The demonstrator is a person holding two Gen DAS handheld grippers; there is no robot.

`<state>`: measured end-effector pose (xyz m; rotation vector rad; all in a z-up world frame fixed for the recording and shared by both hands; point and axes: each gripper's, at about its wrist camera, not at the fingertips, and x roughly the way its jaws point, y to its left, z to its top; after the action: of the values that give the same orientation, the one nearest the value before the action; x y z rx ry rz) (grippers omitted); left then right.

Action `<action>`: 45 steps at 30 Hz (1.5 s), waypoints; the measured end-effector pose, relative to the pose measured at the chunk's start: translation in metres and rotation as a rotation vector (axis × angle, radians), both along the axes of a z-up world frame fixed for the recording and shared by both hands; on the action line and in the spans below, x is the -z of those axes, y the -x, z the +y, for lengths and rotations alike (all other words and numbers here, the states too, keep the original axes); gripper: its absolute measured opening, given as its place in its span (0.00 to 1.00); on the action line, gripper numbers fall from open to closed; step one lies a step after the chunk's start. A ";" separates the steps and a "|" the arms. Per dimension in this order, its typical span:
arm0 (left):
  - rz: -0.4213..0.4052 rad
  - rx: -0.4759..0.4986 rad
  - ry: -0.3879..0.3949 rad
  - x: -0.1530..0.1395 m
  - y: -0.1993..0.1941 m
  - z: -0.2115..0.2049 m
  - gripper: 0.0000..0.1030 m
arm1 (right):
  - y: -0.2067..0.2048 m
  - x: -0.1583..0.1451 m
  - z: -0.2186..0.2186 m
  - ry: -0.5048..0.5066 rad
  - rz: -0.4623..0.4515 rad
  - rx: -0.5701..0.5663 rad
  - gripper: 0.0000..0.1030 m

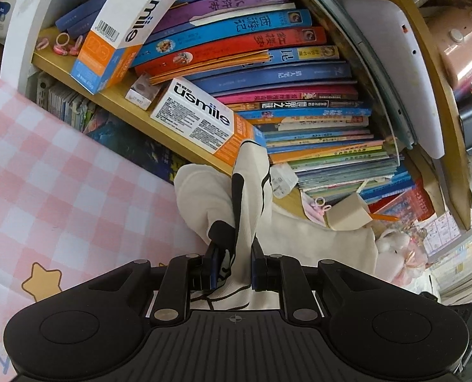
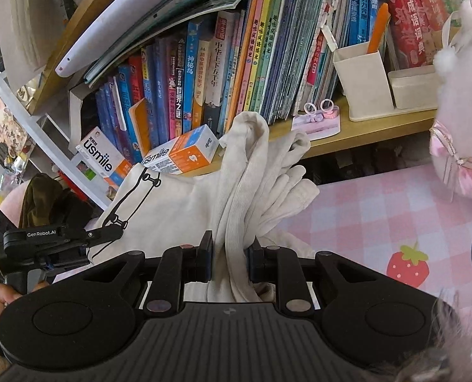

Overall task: Fold clothes
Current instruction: 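Lay the folded shirt down and open both grippers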

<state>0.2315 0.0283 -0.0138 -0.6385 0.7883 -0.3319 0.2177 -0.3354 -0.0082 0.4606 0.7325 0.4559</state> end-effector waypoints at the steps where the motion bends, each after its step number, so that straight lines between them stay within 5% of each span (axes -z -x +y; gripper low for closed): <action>1: -0.001 -0.003 0.001 0.001 -0.001 0.000 0.16 | -0.001 0.002 -0.001 -0.004 -0.001 0.003 0.18; 9: 0.062 -0.034 -0.015 0.028 -0.008 0.005 0.17 | -0.013 0.028 -0.004 -0.055 0.056 0.030 0.18; 13: 0.091 -0.059 0.000 0.040 -0.008 0.010 0.23 | -0.018 0.054 -0.012 -0.112 0.139 0.062 0.24; 21: 0.126 -0.091 -0.022 0.044 -0.009 0.010 0.36 | -0.015 0.064 -0.022 -0.201 0.148 0.089 0.26; 25: 0.116 -0.112 -0.111 0.034 -0.006 0.004 0.45 | -0.012 0.059 -0.023 -0.168 0.142 0.122 0.43; 33: 0.098 -0.163 -0.197 0.017 0.011 0.002 0.50 | 0.002 0.047 -0.029 -0.117 0.163 0.195 0.57; 45: 0.051 -0.114 -0.266 -0.007 0.068 -0.015 0.58 | 0.067 0.008 -0.004 0.104 0.014 0.230 0.61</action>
<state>0.1636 0.0129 -0.0072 -0.4406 0.8241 -0.1040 0.1508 -0.3396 -0.0164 0.4443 0.7033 0.1988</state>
